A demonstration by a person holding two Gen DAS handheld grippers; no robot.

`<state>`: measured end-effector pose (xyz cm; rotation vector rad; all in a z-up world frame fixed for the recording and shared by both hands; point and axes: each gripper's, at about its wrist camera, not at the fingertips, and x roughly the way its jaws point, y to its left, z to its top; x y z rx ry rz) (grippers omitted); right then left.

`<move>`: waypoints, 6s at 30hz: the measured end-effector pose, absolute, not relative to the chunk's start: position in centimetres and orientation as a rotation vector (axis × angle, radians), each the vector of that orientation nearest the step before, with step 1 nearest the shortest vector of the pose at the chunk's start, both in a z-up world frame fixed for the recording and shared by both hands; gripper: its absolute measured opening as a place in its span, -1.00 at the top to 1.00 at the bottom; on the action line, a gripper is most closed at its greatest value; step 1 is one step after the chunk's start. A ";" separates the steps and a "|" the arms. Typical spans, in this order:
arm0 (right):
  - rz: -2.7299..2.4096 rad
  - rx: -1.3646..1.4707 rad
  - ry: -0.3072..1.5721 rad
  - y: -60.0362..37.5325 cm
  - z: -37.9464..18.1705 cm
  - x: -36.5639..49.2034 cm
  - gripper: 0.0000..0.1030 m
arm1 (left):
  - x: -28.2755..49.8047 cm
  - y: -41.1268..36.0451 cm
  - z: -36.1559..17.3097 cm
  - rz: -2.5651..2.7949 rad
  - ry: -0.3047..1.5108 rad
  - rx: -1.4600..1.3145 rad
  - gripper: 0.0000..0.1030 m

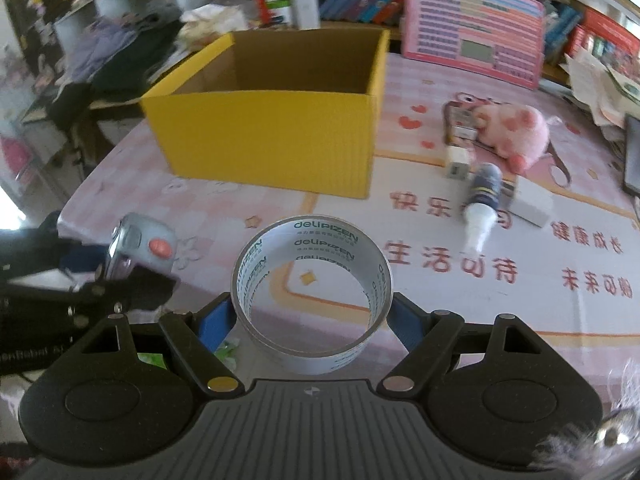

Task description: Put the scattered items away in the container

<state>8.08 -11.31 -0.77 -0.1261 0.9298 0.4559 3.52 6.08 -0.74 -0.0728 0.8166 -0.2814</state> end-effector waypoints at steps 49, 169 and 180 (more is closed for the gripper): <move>0.825 -0.407 0.645 -4.6 8.1 23.5 -0.57 | 18.4 10.9 5.7 -0.145 0.650 0.027 0.24; 0.306 -0.140 0.863 -14.4 -0.3 6.2 -0.79 | 2.7 3.6 -0.4 -0.144 0.823 -0.044 -0.73; 0.236 -0.143 0.899 -16.8 -1.2 6.5 -0.79 | 3.9 1.6 -1.5 -0.183 0.865 -0.052 -0.73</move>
